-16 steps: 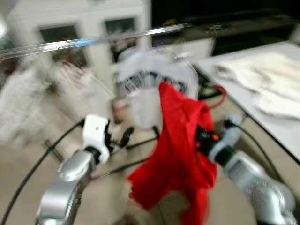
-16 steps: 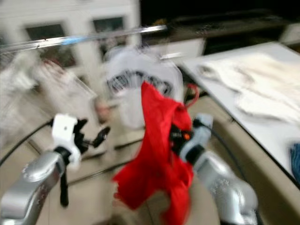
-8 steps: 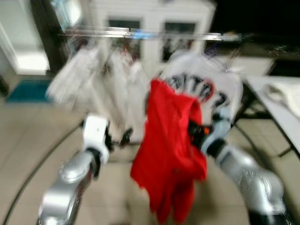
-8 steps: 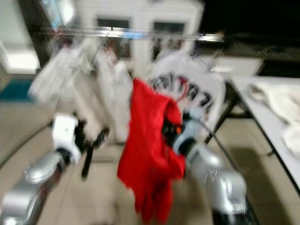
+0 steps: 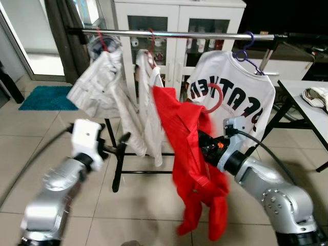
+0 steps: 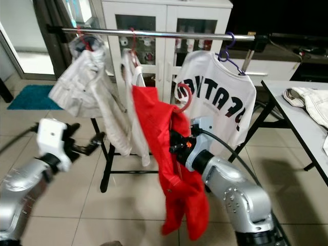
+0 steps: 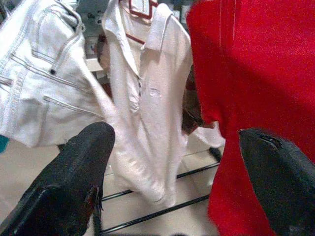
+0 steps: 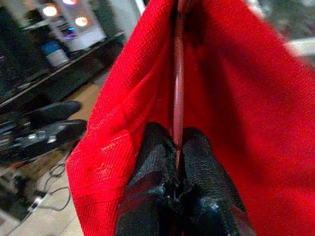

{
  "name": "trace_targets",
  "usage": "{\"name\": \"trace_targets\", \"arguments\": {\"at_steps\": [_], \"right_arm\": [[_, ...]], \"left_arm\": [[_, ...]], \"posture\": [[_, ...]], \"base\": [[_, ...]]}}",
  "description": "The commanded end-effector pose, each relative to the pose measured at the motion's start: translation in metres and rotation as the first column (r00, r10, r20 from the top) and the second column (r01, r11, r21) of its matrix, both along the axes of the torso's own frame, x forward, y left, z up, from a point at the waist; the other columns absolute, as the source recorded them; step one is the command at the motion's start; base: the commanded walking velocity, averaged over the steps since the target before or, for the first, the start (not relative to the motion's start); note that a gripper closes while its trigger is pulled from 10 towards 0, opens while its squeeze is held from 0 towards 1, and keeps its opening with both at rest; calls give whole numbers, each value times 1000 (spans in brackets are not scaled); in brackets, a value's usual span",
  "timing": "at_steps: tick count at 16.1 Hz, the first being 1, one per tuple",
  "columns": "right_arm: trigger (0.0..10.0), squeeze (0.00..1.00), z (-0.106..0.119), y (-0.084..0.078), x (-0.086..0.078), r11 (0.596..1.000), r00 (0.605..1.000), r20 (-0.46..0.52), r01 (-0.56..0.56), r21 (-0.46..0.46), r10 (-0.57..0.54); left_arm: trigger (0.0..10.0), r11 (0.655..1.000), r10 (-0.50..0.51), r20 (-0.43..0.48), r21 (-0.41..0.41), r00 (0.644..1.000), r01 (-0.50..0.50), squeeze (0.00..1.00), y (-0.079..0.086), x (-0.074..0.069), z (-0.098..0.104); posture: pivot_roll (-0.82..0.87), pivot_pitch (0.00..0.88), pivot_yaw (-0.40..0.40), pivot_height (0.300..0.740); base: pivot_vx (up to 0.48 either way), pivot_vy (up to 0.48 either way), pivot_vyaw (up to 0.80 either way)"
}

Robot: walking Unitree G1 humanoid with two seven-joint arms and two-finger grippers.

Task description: Hang hanger

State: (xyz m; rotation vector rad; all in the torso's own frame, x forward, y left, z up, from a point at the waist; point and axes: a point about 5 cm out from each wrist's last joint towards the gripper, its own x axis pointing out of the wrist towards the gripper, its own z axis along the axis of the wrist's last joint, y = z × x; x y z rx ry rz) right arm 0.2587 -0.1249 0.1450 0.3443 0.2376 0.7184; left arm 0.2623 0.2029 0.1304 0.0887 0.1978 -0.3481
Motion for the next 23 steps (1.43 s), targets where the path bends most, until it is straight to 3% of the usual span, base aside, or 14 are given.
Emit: {"name": "trace_targets", "arguments": {"at_steps": [1, 3, 5, 8, 9, 10, 13, 14, 16, 17, 18, 19, 20, 23], "right_arm": [[10000, 0, 18, -2, 2, 999, 996, 76, -50, 3, 50], [10000, 0, 23, -5, 1, 992, 987, 108, -116, -47, 121], [10000, 0, 30, -8, -4, 959, 946, 168, -262, -109, 278], [10000, 0, 35, -10, -7, 909, 894, 189, -377, -176, 407], [10000, 0, 38, -10, -8, 895, 875, 201, -409, -179, 440], [10000, 0, 42, -11, -10, 880, 855, 215, -441, -177, 471], [10000, 0, 52, -11, -15, 834, 795, 251, -529, -157, 552], [10000, 0, 53, -11, -17, 822, 781, 257, -547, -156, 569], [10000, 0, 54, -11, -18, 805, 762, 262, -574, -153, 593], [10000, 0, 54, -11, -19, 802, 759, 264, -577, -153, 596], [10000, 0, 54, -11, -19, 801, 758, 264, -578, -153, 597], [10000, 0, 54, -11, -20, 800, 756, 264, -581, -152, 599], [10000, 0, 53, -11, -21, 795, 752, 263, -587, -152, 605], [10000, 0, 52, -12, -22, 791, 749, 258, -591, -156, 610]], "left_arm": [[10000, 1000, -10, 7, 19, 1000, 10, 1000, 10, 4, 3], [10000, 999, -41, 34, 25, 999, 40, 1000, 22, 10, 16], [10000, 979, -182, 52, 99, 982, 176, 1000, 34, 13, 32], [10000, 938, -339, 71, 96, 938, 332, 1000, 43, 15, 56], [10000, 914, -400, 46, 93, 915, 395, 149, 47, 12, 60], [10000, 888, -451, 13, 113, 893, 446, 0, 52, 9, 62], [10000, 847, -501, -75, 161, 862, 507, 0, 70, 7, 58], [10000, 846, -503, -80, 158, 861, 509, 0, 72, 9, 57], [10000, 816, -557, -113, 108, 823, 568, 0, 69, 8, 54], [2980, 805, -577, -114, 90, 809, 587, 0, 67, 8, 52], [2980, 804, -578, -112, 90, 808, 587, 0, 67, 9, 51], [1020, 802, -581, -108, 92, 807, 590, 0, 67, 9, 51], [0, 794, -594, -101, 91, 798, 602, 0, 68, 11, 51], [0, 779, -615, -96, 78, 783, 622, 0, 67, 13, 51]], "posture": [[20, 0, 13, 740], [22, 0, 12, 740], [25, 0, 7, 740], [30, 0, 10, 740], [30, 0, 12, 740], [30, 0, 12, 740], [33, 0, 14, 740], [34, 0, 14, 740], [31, 0, 19, 740], [29, 0, 22, 740], [29, 0, 22, 740], [27, 0, 22, 740], [27, 0, 23, 740], [23, 0, 24, 740]], "base": [[0, 0, 0], [0, 0, 0], [0, 0, 0], [0, 0, 0], [0, 0, 0], [0, 0, 0], [0, 0, 0], [0, 0, 0], [0, 0, 0], [0, 0, 0], [0, 0, 0], [0, 0, 0], [0, 0, 0], [0, 0, 0]]}}
